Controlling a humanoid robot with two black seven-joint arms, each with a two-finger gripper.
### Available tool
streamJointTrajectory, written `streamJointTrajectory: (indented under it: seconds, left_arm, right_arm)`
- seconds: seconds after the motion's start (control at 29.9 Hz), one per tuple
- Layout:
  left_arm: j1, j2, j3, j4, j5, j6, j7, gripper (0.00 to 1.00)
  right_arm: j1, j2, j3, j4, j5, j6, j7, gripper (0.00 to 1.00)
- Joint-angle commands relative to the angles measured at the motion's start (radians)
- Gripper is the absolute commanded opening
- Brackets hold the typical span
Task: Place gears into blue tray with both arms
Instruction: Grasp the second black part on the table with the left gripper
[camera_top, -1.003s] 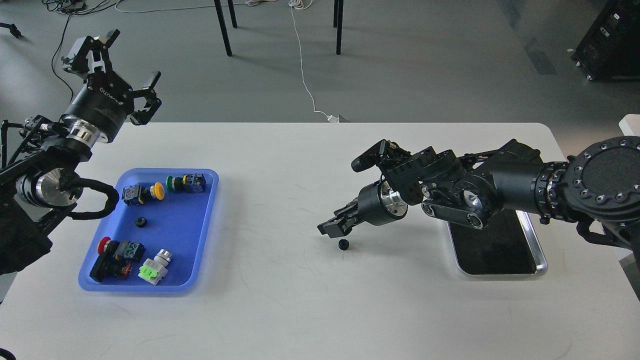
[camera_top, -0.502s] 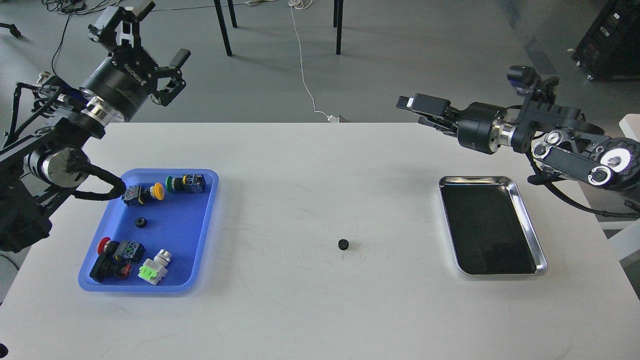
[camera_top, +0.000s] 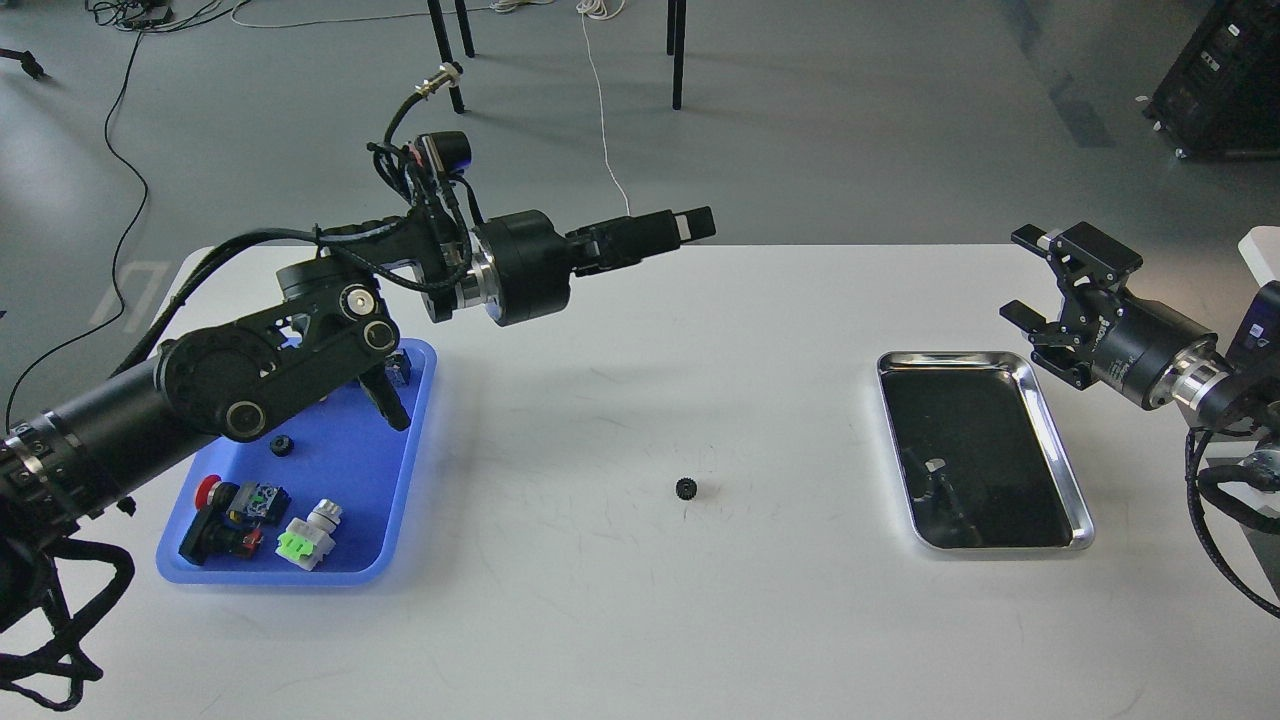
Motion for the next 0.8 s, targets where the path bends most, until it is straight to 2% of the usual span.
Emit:
streamJointTrajectory:
  seconds: [0.0,0.13,0.2,0.23,0.43,0.7,0.77]
  left_arm:
    - [0.004,-0.044,0.1,-0.041,0.308,0.039,0.009,0.92]
    - [0.038,-0.069,0.246,-0.038,0.648,0.211,0.01,0.91]
    - [0.079,-0.078,0.299,-0.035,0.69,0.259,0.013,0.91]
    - [0.093,-0.082,0.306,-0.025,0.69,0.259,0.015,0.91]
    - [0.136,-0.15,0.311,0.108,0.69,0.259,0.035,0.68]
    - [0.148,-0.176,0.308,0.212,0.69,0.262,0.044,0.53]
    - [0.148,-0.187,0.311,0.223,0.69,0.262,0.044,0.52]
  right_arm:
    - [-0.012,-0.016,0.005,0.003,0.093,0.028,0.0,0.97]
    - [-0.045,-0.025,0.007,0.017,0.107,0.034,0.0,0.97]
    - [-0.062,-0.025,0.01,0.018,0.107,0.034,0.0,0.97]
    - [-0.067,-0.022,0.008,0.021,0.107,0.034,0.0,0.97]
    - [-0.067,-0.019,0.03,0.032,0.107,0.031,0.0,0.97]
    - [-0.069,-0.02,0.033,0.034,0.107,0.033,0.0,0.97]
    - [-0.069,-0.02,0.031,0.035,0.107,0.033,0.0,0.97]
